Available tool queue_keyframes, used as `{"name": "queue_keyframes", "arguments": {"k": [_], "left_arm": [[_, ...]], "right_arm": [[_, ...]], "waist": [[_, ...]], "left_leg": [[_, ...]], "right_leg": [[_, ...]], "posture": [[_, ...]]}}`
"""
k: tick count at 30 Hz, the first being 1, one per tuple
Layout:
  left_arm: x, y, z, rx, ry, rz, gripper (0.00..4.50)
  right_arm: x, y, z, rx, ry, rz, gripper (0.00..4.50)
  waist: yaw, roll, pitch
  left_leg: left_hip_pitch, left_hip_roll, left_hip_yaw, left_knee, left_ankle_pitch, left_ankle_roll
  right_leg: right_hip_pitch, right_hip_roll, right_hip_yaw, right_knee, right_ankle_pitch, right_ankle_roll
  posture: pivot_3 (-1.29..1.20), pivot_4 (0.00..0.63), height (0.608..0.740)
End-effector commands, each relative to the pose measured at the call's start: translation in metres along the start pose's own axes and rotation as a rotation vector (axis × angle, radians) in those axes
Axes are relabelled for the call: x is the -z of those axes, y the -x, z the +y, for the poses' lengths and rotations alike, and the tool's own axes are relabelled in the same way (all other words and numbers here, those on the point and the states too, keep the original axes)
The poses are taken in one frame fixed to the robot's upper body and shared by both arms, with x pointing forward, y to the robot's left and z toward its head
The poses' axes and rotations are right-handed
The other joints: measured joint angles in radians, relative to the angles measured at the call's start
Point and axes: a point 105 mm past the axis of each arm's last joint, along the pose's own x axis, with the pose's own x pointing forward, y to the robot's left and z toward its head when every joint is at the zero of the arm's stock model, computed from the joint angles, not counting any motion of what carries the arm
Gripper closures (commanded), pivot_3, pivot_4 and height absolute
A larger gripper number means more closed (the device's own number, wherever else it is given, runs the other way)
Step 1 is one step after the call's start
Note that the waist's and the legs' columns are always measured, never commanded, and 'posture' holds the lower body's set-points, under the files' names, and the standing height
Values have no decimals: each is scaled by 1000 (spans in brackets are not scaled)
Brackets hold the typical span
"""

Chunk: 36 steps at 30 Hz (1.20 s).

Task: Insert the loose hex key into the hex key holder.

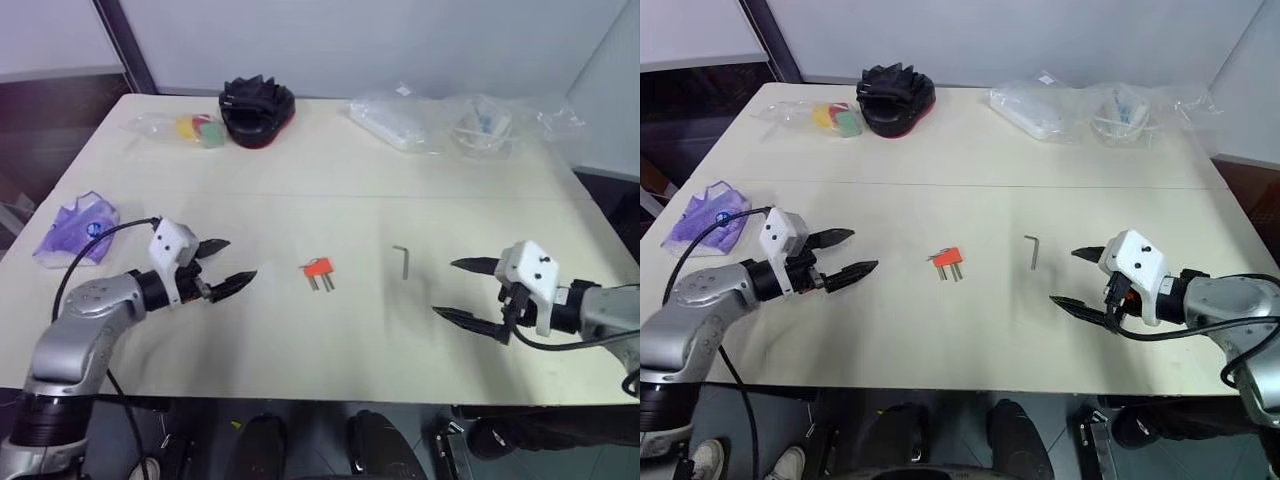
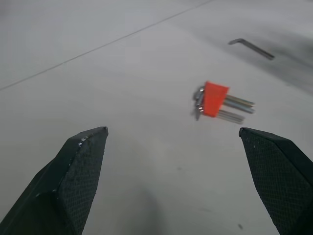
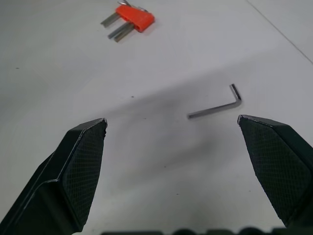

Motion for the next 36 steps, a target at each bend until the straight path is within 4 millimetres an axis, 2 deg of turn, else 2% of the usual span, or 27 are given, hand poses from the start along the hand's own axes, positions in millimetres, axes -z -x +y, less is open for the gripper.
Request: {"name": "queue_keyframes", "arguments": {"k": [1,8,27,32,36], "left_arm": [[-12,7,-2,7,-25,-29,0],[-17,9,-1,-7,-10,-39,0],[-14,6,3,-37,-14,-22,0],[-12,4,1,-45,-18,-24,0],[-1,-2,-2,-58,-8,-15,0]], "right_arm": [[-10,3,1,-3,28,-19,17],[-8,1,2,-7,23,-18,17],[-9,-11,-11,38,52,-38,17],[-12,-21,-13,39,65,-59,17],[-16,-51,-11,7,82,-102,17]], "waist": [[-1,0,0],[-1,0,1],[-3,0,2],[-2,0,2],[-5,-1,2]], "left_leg": [[0,0,0,0,0,0],[0,0,0,0,0,0],[0,0,0,0,0,0],[0,0,0,0,0,0],[0,0,0,0,0,0]], "right_leg": [[0,0,0,0,0,0],[0,0,0,0,0,0],[0,0,0,0,0,0],[0,0,0,1,0,0],[0,0,0,1,0,0]], "posture": [[0,150,740],[0,150,740],[0,150,740],[0,150,740],[0,150,740]]}}
